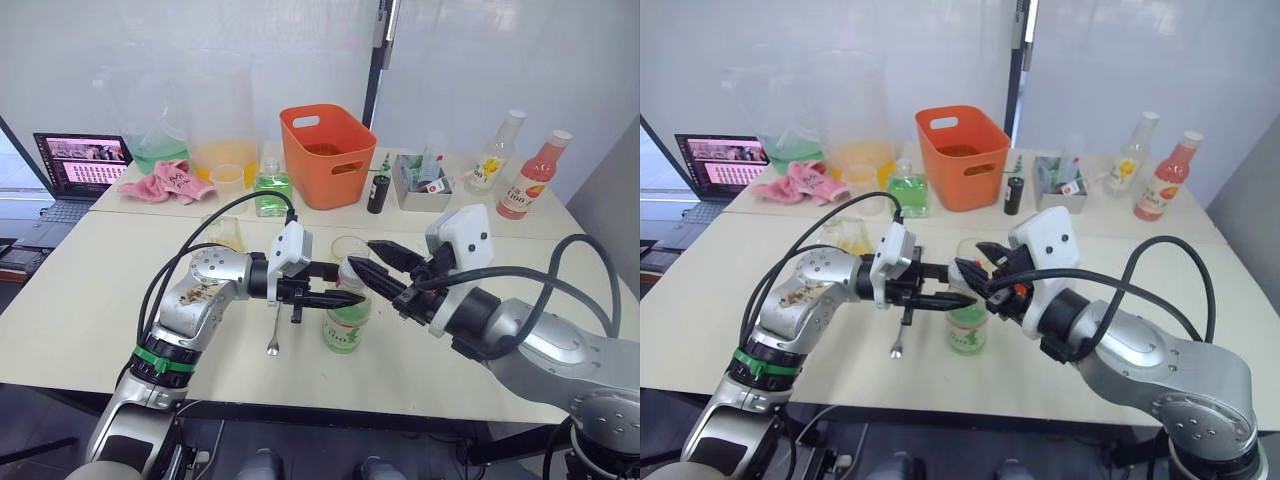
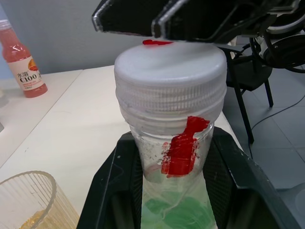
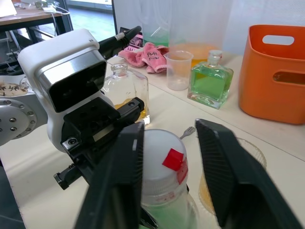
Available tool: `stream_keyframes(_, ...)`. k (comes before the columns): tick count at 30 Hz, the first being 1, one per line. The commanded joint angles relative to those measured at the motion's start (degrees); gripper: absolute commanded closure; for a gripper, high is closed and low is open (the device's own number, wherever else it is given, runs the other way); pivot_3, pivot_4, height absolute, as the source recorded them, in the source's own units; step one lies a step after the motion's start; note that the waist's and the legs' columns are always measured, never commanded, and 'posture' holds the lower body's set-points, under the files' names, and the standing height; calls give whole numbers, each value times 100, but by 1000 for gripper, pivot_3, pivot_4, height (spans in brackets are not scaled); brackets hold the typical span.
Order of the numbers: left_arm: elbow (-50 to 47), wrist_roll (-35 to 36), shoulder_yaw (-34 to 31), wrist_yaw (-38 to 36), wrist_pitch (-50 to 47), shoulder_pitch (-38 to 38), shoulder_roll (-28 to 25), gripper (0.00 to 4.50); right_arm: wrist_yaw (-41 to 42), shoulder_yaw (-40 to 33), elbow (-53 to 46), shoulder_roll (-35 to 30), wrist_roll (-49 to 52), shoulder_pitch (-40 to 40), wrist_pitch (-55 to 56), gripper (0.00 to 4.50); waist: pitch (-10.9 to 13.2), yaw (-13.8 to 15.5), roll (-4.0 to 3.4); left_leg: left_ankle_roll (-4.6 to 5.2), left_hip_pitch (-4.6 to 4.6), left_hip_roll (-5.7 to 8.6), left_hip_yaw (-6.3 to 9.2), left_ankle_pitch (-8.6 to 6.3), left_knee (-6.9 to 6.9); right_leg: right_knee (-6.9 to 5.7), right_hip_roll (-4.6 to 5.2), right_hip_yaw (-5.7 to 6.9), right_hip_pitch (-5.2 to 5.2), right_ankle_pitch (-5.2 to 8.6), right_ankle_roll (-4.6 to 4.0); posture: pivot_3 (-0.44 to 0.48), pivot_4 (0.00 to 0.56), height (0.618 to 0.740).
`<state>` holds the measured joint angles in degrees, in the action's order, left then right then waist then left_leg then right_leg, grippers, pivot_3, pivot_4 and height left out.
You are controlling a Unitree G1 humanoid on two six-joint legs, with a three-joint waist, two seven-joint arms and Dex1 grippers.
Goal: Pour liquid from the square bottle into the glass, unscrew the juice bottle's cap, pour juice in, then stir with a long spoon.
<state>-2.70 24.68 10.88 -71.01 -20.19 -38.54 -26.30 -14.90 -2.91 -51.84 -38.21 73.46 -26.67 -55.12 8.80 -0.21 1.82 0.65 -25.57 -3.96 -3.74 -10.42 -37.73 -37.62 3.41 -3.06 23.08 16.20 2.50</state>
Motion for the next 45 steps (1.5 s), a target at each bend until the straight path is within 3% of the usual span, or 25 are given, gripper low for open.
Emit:
stream_keyframes(1, -106, -62, 52, 1, 0, -103, -41, 3190, 57, 45, 56, -86, 22, -46, 82, 4219, 0, 3, 0, 0, 0, 0, 0, 0, 0, 0, 0, 0, 0, 0, 0, 0, 150, 739)
stream_keyframes(2, -105, -61, 51, 5, -3, -104, -44, 3190, 79, 56, 69, -91, 24, -51, 101, 4461, 0, 3, 0, 0, 0, 0, 0, 0, 0, 1, 0, 0, -1, 0, 0, 0, 150, 739)
stream_keyframes(4, -110, -58, 50, 17, -9, -101, -52, 3190, 110, 32, 79, -98, 43, -54, 166, 4461, 0, 0, 0, 0, 0, 0, 0, 0, 0, 1, 0, -1, -1, 0, 0, 0, 150, 739)
stream_keyframes(12, -123, -60, 55, 33, -12, -82, -68, 3190, 399, 43, 144, -248, 216, -140, 252, 1869, 0, 0, 0, 0, 0, 0, 0, 0, 0, 1, 0, -2, 0, 0, 0, 0, 150, 739)
stream_keyframes(37, -32, -87, 46, 7, 45, -90, -87, 3190, 491, 396, 199, -232, -202, -188, 273, 1869, 0, -1, 0, 0, 0, 0, -2, 0, 0, 1, 0, -5, 1, 2, -1, 0, 150, 739)
stream_keyframes(41, -35, -94, 50, -7, 36, -91, -113, 3190, 587, 381, 207, -183, -300, -194, 318, 2810, 0, -4, 0, 0, 0, 0, -2, 0, 0, 1, 0, -5, 2, 2, -1, 0, 150, 739)
stream_keyframes(45, -29, -102, 55, -22, 44, -78, -143, 3190, 1211, 396, 343, -197, -440, -260, 404, 2811, 0, -12, 0, 0, 0, 0, -2, 0, 1, 1, -1, -5, 2, 2, -1, 0, 150, 739)
